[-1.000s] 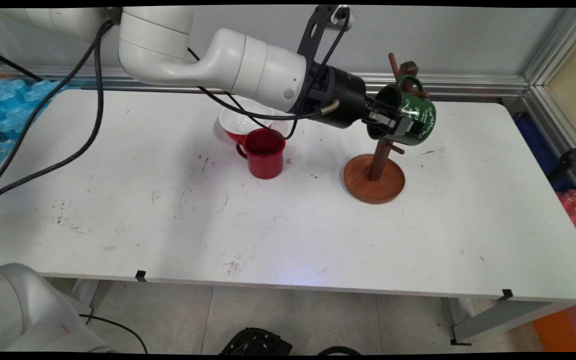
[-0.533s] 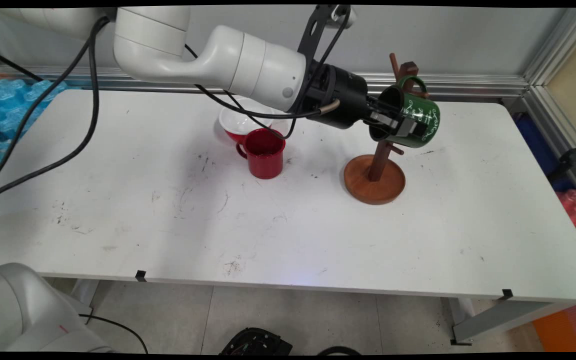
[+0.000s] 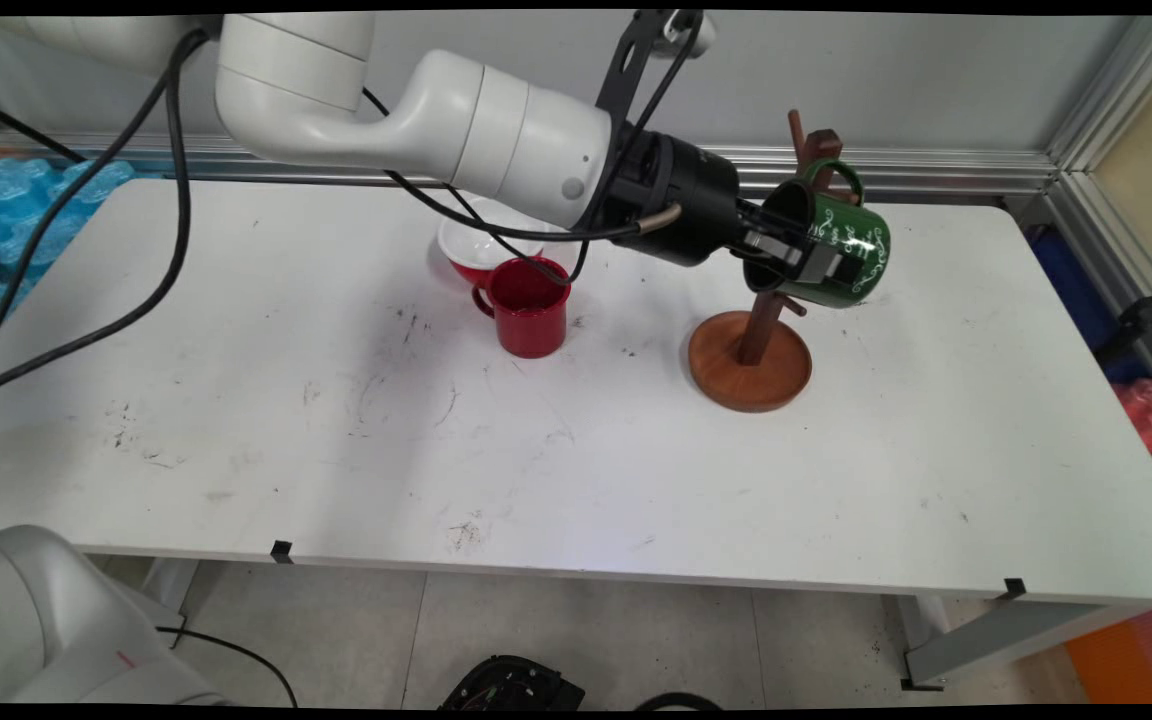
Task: Place the picked object on the table
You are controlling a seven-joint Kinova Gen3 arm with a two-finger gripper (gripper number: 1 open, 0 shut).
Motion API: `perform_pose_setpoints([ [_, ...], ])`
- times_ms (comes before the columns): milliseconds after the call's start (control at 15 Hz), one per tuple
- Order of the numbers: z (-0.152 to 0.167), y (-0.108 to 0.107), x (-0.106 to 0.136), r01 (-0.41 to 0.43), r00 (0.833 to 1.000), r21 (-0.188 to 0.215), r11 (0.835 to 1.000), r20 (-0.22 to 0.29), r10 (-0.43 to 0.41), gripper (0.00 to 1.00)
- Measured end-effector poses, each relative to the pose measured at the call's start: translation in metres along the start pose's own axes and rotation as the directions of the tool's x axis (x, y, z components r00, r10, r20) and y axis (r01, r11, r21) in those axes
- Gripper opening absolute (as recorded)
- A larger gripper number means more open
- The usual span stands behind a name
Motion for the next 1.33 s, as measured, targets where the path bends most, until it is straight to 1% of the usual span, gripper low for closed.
perform_pose_setpoints([
  [933, -0.004, 0.021, 0.003, 0.022, 1.000, -0.046, 0.999, 0.012, -0.022, 0.00],
  [1067, -0.007, 0.025, 0.004, 0.015, 1.000, -0.062, 0.998, 0.018, -0.014, 0.00],
  [1133, -0.008, 0.030, 0.004, 0.007, 1.000, -0.083, 0.997, 0.019, -0.005, 0.00],
  [1200, -0.009, 0.035, 0.004, -0.003, 1.000, -0.096, 0.995, 0.020, 0.005, 0.00],
  [1267, -0.010, 0.037, 0.003, -0.010, 1.000, -0.098, 0.995, 0.021, 0.012, 0.00],
  [1333, -0.011, 0.037, 0.001, -0.029, 0.999, -0.086, 0.996, 0.026, 0.031, 0.00],
])
